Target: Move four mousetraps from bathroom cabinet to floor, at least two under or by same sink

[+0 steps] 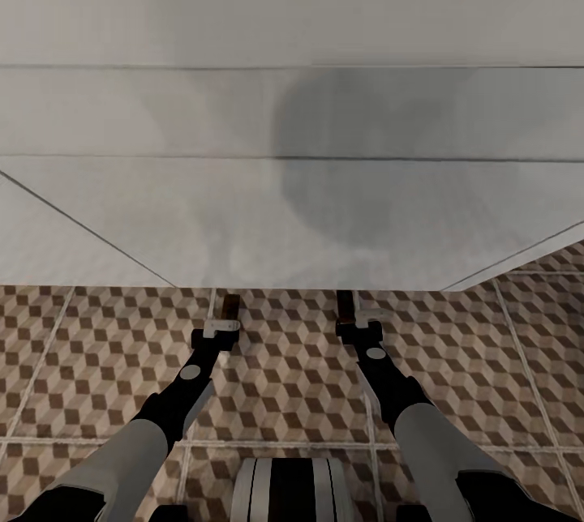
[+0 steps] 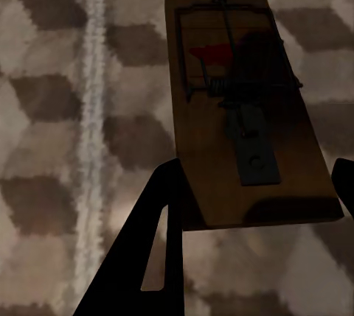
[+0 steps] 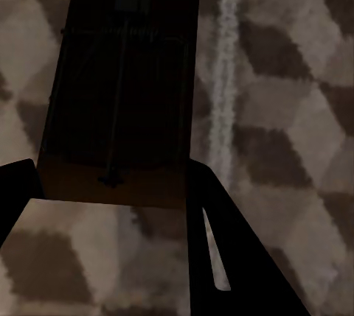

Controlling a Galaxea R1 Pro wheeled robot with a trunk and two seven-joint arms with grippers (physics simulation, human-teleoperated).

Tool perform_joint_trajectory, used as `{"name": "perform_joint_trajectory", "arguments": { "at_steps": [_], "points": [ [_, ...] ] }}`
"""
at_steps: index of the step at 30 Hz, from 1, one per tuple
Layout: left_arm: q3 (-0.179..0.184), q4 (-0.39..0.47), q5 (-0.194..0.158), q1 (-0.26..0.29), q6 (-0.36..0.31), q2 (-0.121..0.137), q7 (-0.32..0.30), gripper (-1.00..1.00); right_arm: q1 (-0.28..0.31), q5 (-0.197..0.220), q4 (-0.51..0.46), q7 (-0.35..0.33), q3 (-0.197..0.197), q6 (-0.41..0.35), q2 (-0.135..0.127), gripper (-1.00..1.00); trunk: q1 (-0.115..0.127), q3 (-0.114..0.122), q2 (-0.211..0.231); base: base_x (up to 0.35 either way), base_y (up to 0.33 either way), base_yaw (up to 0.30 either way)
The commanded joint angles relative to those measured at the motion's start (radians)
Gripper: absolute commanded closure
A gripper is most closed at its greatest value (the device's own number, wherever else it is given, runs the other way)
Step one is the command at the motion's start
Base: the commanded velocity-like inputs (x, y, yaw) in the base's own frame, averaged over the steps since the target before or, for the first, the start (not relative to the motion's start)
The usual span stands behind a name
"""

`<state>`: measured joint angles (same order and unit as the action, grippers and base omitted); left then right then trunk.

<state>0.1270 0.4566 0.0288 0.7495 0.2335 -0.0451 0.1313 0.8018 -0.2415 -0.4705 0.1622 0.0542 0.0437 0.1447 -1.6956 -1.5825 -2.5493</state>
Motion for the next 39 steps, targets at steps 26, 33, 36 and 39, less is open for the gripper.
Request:
{"name": "perform_joint_trajectory", "arguments": {
  "at_steps": [26,33,36,39],
  "points": [
    [0.006,-0.002,0.000,0.001,0.000,-0.001,0.020,1.00,0.000,-0.006,0.003,-0.001,0.006,0.005,0.001,1.00,0.000,0.000,0.000,0.035,0.000,0.000],
    [0.006,-0.002,0.002,0.001,0.002,-0.001,0.020,1.00,0.000,-0.006,0.003,-0.002,0.006,0.005,0.001,1.00,0.000,0.000,0.000,0.212,0.000,0.000],
    [0.006,-0.002,0.002,0.001,0.003,-0.001,0.021,1.00,0.000,-0.006,0.003,-0.003,0.006,0.005,0.001,1.00,0.000,0.000,0.000,0.057,0.000,0.000],
    [0.006,-0.002,0.002,0.001,0.003,-0.001,0.021,1.00,0.000,-0.006,0.003,-0.003,0.006,0.005,0.001,1.00,0.000,0.000,0.000,0.021,0.000,0.000]
  ]
}}
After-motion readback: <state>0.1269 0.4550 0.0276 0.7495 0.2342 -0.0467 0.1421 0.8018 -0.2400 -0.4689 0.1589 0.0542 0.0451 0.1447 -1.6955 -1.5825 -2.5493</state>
